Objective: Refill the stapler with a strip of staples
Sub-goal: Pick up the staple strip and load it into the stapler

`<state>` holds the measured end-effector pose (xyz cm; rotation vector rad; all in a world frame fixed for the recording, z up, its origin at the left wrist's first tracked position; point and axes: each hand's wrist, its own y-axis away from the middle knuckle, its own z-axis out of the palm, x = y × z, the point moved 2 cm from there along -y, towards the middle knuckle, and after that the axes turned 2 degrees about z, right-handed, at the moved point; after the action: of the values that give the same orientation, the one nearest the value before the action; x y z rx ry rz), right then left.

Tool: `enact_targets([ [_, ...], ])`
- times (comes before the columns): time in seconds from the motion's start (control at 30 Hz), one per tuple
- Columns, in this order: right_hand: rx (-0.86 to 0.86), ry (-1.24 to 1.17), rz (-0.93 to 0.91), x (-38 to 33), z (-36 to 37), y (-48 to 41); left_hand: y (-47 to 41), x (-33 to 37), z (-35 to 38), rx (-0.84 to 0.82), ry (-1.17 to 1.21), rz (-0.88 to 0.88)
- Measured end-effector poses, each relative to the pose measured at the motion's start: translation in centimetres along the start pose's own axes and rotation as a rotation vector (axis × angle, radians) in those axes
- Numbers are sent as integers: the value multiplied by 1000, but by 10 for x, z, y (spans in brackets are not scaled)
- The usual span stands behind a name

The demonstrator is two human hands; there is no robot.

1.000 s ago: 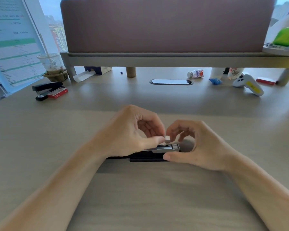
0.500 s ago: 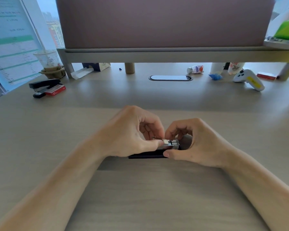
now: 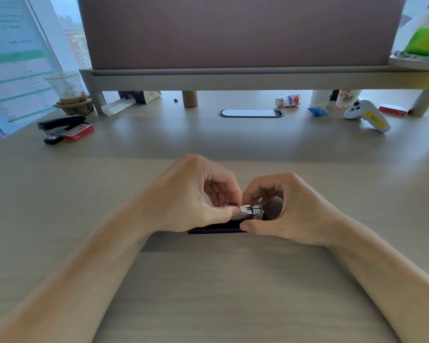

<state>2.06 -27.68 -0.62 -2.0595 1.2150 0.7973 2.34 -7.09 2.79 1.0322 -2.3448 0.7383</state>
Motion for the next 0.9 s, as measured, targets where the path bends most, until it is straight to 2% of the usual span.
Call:
enact_targets([
  [0.17,-3,-3,6,1,0,0,1,0,0,-15,-32,6],
  [0.33,-13,-4,14,0,0,1,-1,-12,-7,30,31,-46],
  [0.53,-10,8,3,2,0,0,0,-17,-4,-59,51,-154],
  [0.73,-8,5,-10,5,1,-1,-2,-18,0,-39,34,-173],
  [0.9,5,-18,-4,9,1,-1,0,-20,-10,33,125,-196],
])
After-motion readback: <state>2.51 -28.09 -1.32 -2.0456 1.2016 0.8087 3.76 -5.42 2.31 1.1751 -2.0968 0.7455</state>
